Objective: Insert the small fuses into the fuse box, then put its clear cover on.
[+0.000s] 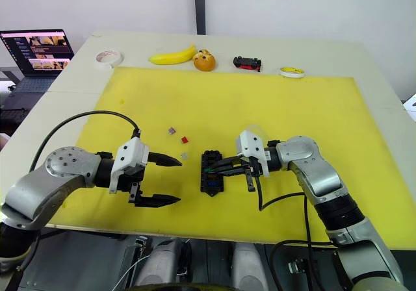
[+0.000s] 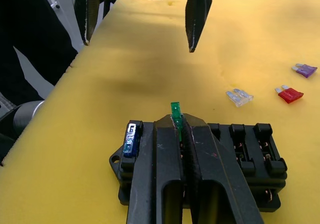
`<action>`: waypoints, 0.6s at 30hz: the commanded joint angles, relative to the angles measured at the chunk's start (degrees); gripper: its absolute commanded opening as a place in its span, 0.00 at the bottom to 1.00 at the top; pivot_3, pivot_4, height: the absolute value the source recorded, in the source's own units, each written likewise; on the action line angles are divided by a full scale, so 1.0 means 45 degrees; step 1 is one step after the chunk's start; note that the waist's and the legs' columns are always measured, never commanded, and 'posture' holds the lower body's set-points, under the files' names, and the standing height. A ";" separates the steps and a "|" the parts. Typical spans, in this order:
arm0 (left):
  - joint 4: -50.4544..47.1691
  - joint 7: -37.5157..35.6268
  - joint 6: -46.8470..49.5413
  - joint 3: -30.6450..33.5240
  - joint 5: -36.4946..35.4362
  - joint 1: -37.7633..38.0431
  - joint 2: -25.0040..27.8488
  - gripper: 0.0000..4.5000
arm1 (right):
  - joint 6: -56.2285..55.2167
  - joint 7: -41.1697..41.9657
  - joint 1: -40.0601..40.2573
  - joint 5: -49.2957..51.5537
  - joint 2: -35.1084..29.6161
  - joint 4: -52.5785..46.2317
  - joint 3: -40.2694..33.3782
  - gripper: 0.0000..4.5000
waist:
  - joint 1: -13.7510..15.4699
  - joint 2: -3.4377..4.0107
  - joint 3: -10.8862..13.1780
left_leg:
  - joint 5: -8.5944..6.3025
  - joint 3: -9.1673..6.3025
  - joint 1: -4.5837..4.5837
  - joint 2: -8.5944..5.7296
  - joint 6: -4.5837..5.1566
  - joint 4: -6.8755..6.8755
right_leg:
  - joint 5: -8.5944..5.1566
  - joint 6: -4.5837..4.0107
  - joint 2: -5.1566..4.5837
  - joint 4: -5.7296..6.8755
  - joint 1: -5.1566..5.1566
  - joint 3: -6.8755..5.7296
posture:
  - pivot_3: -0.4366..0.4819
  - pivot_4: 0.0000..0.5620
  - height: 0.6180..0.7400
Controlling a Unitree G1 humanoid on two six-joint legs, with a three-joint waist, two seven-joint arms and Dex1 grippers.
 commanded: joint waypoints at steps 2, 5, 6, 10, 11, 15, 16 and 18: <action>-0.0481 -0.0003 -0.0210 0.0068 0.0013 -0.0002 -0.0043 0.99 | -0.0017 -0.0078 -0.0105 0.0123 0.0073 -0.0152 -0.0481 0.00 | 0.0000 0.0000 0.0000 | 0.0001 -0.0001 0.0000 0.0000 -0.0001 0.0002 | 0.0000 0.0000 0.0000 0.0002 0.0000 0.0000 | 0.48 0.27 0.98; -0.0509 0.0040 -0.0248 0.0039 0.0085 0.0023 -0.0076 0.99 | -0.0023 -0.0125 -0.0085 0.0081 0.0129 -0.0067 -0.0443 0.00 | 0.0000 0.0000 0.0000 | 0.0001 -0.0001 0.0001 -0.0001 -0.0002 0.0002 | 0.0000 0.0000 0.0000 0.0004 0.0000 0.0000 | 0.48 0.27 0.98; -0.0520 0.0054 -0.0262 0.0030 0.0108 0.0035 -0.0086 0.99 | -0.0029 -0.0124 -0.0075 0.0068 0.0135 -0.0049 -0.0432 0.00 | -0.0001 0.0000 0.0000 | 0.0001 -0.0001 0.0001 -0.0001 -0.0002 0.0003 | 0.0000 0.0000 0.0000 0.0005 0.0000 0.0000 | 0.48 0.27 0.98; -0.0574 0.0044 -0.0285 0.0031 0.0150 0.0104 -0.0073 0.99 | 0.0088 -0.0133 -0.0105 0.0120 0.0138 -0.0049 -0.0463 0.00 | 0.0001 -0.0001 -0.0001 | 0.0002 -0.0002 0.0002 -0.0001 -0.0003 0.0003 | 0.0000 0.0000 0.0000 0.0008 0.0000 0.0000 | 0.48 0.27 0.98; -0.0586 0.0038 -0.0290 0.0036 0.0165 0.0136 -0.0070 0.99 | 0.0143 -0.0138 -0.0120 0.0153 0.0139 -0.0066 -0.0482 0.00 | 0.0000 -0.0001 -0.0001 | 0.0002 -0.0001 0.0002 -0.0002 -0.0004 0.0004 | 0.0000 0.0000 0.0000 0.0008 0.0001 0.0000 | 0.48 0.27 0.98; -0.0574 0.0004 -0.0318 0.0047 0.0217 0.0179 -0.0075 0.99 | 0.0305 -0.0153 -0.0170 0.0215 0.0167 -0.0113 -0.0526 0.00 | 0.0000 -0.0001 -0.0001 | 0.0004 -0.0002 0.0003 -0.0002 -0.0005 0.0006 | 0.0000 0.0000 0.0000 0.0011 0.0001 0.0000 | 0.48 0.27 0.98; -0.0570 -0.0004 -0.0328 0.0049 0.0228 0.0174 -0.0078 0.99 | 0.0310 -0.0153 -0.0170 0.0192 0.0185 -0.0102 -0.0522 0.00 | 0.0000 -0.0001 -0.0001 | 0.0004 -0.0002 0.0002 -0.0002 -0.0006 0.0006 | 0.0000 0.0000 0.0000 0.0011 0.0001 0.0000 | 0.48 0.27 0.98; -0.0565 0.0002 -0.0329 0.0061 0.0247 0.0166 -0.0104 0.99 | 0.0303 -0.0171 -0.0169 0.0127 0.0238 -0.0015 -0.0532 0.00 | 0.0001 -0.0001 -0.0001 | 0.0004 -0.0001 0.0002 -0.0002 -0.0006 0.0007 | 0.0000 0.0000 0.0000 0.0011 0.0001 0.0000 | 0.48 0.27 0.98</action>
